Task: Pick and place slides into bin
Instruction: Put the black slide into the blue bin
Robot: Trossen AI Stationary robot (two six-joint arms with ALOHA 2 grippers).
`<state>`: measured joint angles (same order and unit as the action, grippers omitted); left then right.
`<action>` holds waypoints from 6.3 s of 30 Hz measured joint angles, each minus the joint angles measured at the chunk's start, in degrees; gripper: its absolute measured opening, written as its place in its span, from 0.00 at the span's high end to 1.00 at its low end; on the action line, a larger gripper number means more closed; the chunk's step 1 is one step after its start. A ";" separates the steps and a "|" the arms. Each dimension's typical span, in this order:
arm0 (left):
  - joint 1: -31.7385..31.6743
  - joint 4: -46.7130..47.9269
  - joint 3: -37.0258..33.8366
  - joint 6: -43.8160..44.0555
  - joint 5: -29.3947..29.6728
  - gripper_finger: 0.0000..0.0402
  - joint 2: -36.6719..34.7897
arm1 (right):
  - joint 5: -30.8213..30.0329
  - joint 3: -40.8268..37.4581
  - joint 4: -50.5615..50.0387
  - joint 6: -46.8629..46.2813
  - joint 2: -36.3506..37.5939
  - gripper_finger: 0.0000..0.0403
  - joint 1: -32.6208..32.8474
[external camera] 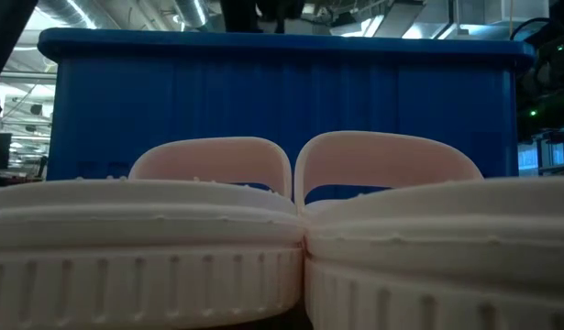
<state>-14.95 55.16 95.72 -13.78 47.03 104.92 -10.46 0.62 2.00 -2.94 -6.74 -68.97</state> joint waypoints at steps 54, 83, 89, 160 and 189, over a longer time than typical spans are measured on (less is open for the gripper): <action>-15.80 -36.77 -31.64 -12.95 -12.95 0.99 0.79 | -0.04 0.00 0.00 -0.04 -0.02 0.72 -0.02; -15.94 -37.33 -31.64 -12.28 -14.63 0.86 0.87 | -0.02 0.00 0.00 -0.04 0.00 0.72 0.00; -15.94 -37.20 -31.64 -12.24 -14.46 0.78 0.87 | -0.04 0.00 0.00 -0.04 0.00 0.72 0.00; -15.44 -22.09 -28.15 -2.88 -19.22 0.47 0.79 | -0.04 0.01 0.00 -0.04 0.00 0.72 -0.02; -15.99 -14.51 -22.49 -3.01 -25.71 0.47 0.35 | -0.03 0.01 0.00 -0.04 0.00 0.72 0.00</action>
<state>-30.94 40.64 73.23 -16.80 21.32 105.27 -10.49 0.63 2.00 -2.98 -6.74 -68.97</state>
